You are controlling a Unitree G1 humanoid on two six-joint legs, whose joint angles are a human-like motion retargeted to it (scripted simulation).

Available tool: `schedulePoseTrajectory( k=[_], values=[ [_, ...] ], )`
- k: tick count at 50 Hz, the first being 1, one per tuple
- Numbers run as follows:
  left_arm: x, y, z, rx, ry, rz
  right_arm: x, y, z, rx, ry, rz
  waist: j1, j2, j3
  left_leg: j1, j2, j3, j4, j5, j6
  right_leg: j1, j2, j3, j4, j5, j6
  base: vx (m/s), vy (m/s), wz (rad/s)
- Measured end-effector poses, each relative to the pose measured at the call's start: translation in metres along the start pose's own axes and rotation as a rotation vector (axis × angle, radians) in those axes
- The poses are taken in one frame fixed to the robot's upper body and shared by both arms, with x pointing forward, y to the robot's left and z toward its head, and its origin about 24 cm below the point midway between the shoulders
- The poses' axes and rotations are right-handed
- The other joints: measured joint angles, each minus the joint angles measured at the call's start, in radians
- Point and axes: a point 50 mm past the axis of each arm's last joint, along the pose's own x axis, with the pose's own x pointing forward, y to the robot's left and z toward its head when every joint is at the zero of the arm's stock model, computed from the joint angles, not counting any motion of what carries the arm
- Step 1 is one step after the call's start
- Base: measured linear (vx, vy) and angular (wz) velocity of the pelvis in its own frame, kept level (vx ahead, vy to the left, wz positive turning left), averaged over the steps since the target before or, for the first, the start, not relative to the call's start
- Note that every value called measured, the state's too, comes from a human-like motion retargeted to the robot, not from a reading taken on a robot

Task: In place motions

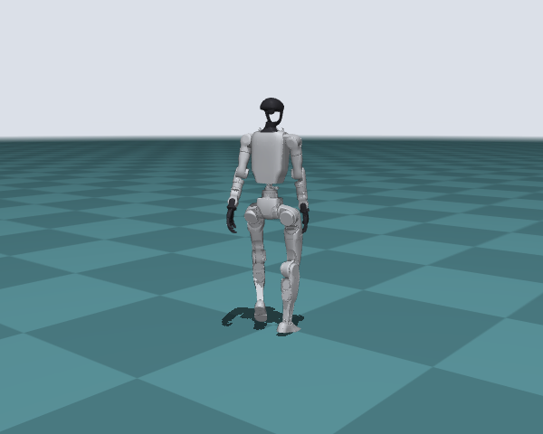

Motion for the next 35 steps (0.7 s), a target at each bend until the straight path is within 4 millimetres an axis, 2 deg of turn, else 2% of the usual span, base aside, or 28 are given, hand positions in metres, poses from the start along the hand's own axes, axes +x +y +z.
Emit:
schedulePoseTrajectory(
  k=[1,3,5,6,8,10,13,15,16,19,21,23,25,26,27,28,30,32,33,35],
  values=[
    [0.001,0.005,-0.012,-0.063,0.039,-0.003,-0.003,-0.005,0.052,-0.059,-0.165,0.034,0.015,0.015,0.063,-0.067,0.07,-0.014,0.134,-0.047,0.011,0.008,0.02,-0.009,0.003,0.014,-0.013,-0.74,-0.16,-1.03],
    [0.001,0.01,-0.034,-0.155,0.105,-0.011,-0.026,-0.009,0.143,-0.16,-0.47,0.062,0.062,0.009,0.177,-0.213,0.16,-0.032,0.363,-0.128,0.04,0.035,0.051,0.022,0.0,0.035,-0.053,-0.57,-0.08,-0.9],
    [0.001,0.014,-0.053,-0.183,0.149,0.001,-0.061,-0.011,0.209,-0.198,-0.736,0.039,0.133,-0.004,0.247,-0.354,0.171,-0.053,0.5,-0.19,0.055,0.058,0.05,0.07,0.002,0.042,-0.066,-0.27,0.02,-1.18],
    [0.001,0.017,-0.062,-0.179,0.16,0.014,-0.078,-0.013,0.23,-0.191,-0.845,0.032,0.171,-0.017,0.256,-0.414,0.165,-0.054,0.541,-0.214,0.05,0.057,0.041,0.091,0.007,0.044,-0.071,-0.03,0.03,-1.16],
    [0.0,0.026,-0.081,-0.179,0.186,0.044,-0.106,-0.014,0.259,-0.163,-1.023,0.04,0.247,-0.05,0.242,-0.512,0.15,-0.046,0.587,-0.236,0.022,0.032,0.009,0.128,0.017,0.05,-0.077,0.17,-0.02,-1.02],
    [-0.003,0.033,-0.096,-0.207,0.206,0.063,-0.129,-0.01,0.276,-0.139,-1.15,0.069,0.286,-0.095,0.21,-0.569,0.129,-0.029,0.593,-0.238,-0.01,-0.005,-0.032,0.122,0.028,0.05,-0.083,0.16,-0.09,-0.45],
    [-0.002,0.03,-0.092,-0.273,0.2,0.045,-0.151,-0.001,0.291,-0.178,-1.259,0.115,0.269,-0.107,0.204,-0.516,0.128,-0.027,0.561,-0.241,0.006,-0.006,-0.029,0.137,0.024,0.049,-0.078,0.05,-0.12,0.27],
    [-0.001,0.026,-0.079,-0.301,0.17,0.033,-0.15,0.004,0.289,-0.218,-1.263,0.131,0.24,-0.103,0.181,-0.43,0.119,-0.036,0.496,-0.226,0.002,0.004,-0.021,0.121,-0.003,0.053,-0.07,0.11,-0.13,0.56],
    [0.0,0.024,-0.069,-0.302,0.144,0.026,-0.143,0.007,0.283,-0.232,-1.234,0.13,0.217,-0.101,0.162,-0.368,0.108,-0.036,0.436,-0.214,-0.008,0.008,-0.017,0.109,-0.019,0.054,-0.064,0.19,-0.13,0.69],
    [0.001,0.016,-0.033,-0.258,0.05,-0.002,-0.106,0.016,0.249,-0.272,-1.067,0.139,0.143,-0.097,0.103,-0.133,0.049,-0.014,0.172,-0.176,-0.046,0.023,-0.019,0.067,-0.058,0.047,-0.041,0.23,-0.12,0.75],
    [0.0,0.009,-0.004,-0.189,-0.02,-0.009,-0.071,0.022,0.207,-0.297,-0.877,0.164,0.087,-0.093,0.056,0.055,-0.023,0.009,-0.106,-0.136,-0.083,0.031,-0.028,0.023,-0.065,0.028,-0.025,0.39,-0.12,0.85],
    [-0.005,0.005,0.026,-0.102,-0.093,0.018,-0.035,0.027,0.142,-0.3,-0.629,0.197,0.026,-0.076,0.001,0.247,-0.105,0.017,-0.456,-0.057,-0.108,0.034,-0.022,-0.035,-0.044,-0.002,-0.015,0.53,-0.17,1.0],
    [-0.013,0.001,0.062,0.002,-0.181,0.067,-0.008,0.031,0.06,-0.266,-0.34,0.223,-0.029,-0.025,-0.044,0.437,-0.163,-0.001,-0.82,-0.139,-0.211,0.026,0.022,-0.11,0.014,-0.029,-0.021,0.62,-0.23,1.28],
    [-0.019,-0.005,0.083,0.065,-0.238,0.072,-0.002,0.028,0.013,-0.234,-0.173,0.222,-0.078,-0.009,-0.063,0.483,-0.167,0.057,-0.905,-0.219,-0.176,0.01,0.01,-0.185,0.077,0.012,-0.019,0.55,-0.22,1.6],
    [-0.028,-0.014,0.109,0.129,-0.306,0.063,-0.001,0.024,-0.031,-0.198,-0.005,0.218,-0.113,0.006,-0.076,0.511,-0.171,0.092,-0.981,-0.266,-0.153,-0.039,-0.017,-0.233,0.184,0.08,-0.009,0.23,-0.17,1.3],
    [-0.043,-0.028,0.144,0.2,-0.397,0.027,-0.006,0.018,-0.069,-0.152,0.164,0.204,-0.122,0.015,-0.081,0.501,-0.178,0.08,-1.036,-0.245,-0.152,-0.159,-0.071,-0.228,0.381,0.202,0.015,-0.11,-0.12,1.24],
    [-0.085,-0.062,0.21,0.363,-0.603,-0.063,-0.027,0.015,-0.137,0.01,0.485,0.174,-0.202,0.058,-0.014,0.454,-0.133,-0.032,-1.038,-0.213,-0.147,-0.355,-0.112,-0.147,0.693,0.39,0.05,-0.37,-0.07,1.86],
    [-0.141,-0.096,0.265,0.506,-0.83,-0.152,-0.053,0.014,-0.193,0.211,0.708,0.138,-0.246,0.09,0.043,0.417,-0.127,-0.085,-1.028,-0.201,-0.121,-0.525,-0.176,-0.11,0.982,0.307,0.042,-0.3,-0.04,1.49],
    [-0.172,-0.108,0.287,0.568,-0.939,-0.181,-0.066,0.017,-0.215,0.31,0.786,0.136,-0.277,0.107,0.058,0.397,-0.129,-0.114,-1.029,-0.197,-0.107,-0.611,-0.219,-0.105,1.108,0.283,0.039,-0.28,-0.05,1.21],
    [-0.223,-0.125,0.313,0.639,-1.137,-0.183,-0.09,0.03,-0.249,0.47,0.896,0.148,-0.341,0.135,0.077,0.361,-0.116,-0.166,-1.027,-0.187,-0.095,-0.762,-0.251,-0.08,1.3,0.236,0.033,-0.17,-0.11,1.12]
  ],
)
